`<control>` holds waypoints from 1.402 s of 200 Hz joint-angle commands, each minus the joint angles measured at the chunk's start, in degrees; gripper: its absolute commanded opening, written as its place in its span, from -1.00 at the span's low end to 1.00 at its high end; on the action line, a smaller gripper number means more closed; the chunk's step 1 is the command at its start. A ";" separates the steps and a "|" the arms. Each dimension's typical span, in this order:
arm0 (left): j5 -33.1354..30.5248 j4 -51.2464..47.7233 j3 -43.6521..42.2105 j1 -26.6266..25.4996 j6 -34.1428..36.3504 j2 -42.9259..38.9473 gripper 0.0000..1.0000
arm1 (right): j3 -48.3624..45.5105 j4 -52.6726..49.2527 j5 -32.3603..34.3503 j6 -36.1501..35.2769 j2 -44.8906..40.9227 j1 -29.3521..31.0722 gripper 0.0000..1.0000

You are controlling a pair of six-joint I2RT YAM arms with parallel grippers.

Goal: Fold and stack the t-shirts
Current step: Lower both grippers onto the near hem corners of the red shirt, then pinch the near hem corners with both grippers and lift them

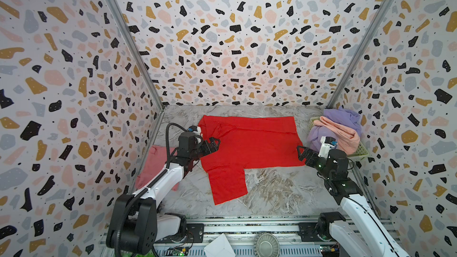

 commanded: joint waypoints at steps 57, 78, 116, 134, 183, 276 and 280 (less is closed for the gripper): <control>-18.03 -21.15 -7.85 -3.52 2.50 -16.88 0.98 | -6.20 -6.27 -4.10 0.30 2.26 0.23 0.95; -16.32 -19.17 -10.58 -4.63 0.79 -17.19 0.99 | -7.40 -7.34 -4.29 0.01 1.47 0.28 0.95; -11.77 -14.15 -13.84 -5.05 -1.18 -18.02 1.00 | -6.74 -10.11 -2.75 -1.40 -1.27 0.30 0.94; -15.03 -18.61 -13.57 -5.40 -1.81 -18.63 0.93 | -5.17 -12.54 -1.40 -2.48 -1.21 0.23 0.93; -16.15 -23.08 -16.61 -10.86 -7.85 -20.07 0.73 | -4.61 -15.15 0.87 -2.88 2.18 0.20 0.83; -13.45 -29.08 -18.08 -29.00 -18.87 -18.94 0.52 | -3.65 -1.85 5.17 -0.10 16.19 -2.70 0.79; -13.49 -29.08 -18.18 -29.82 -19.12 -18.39 0.52 | -3.51 -1.35 5.12 -0.18 16.86 -3.26 0.78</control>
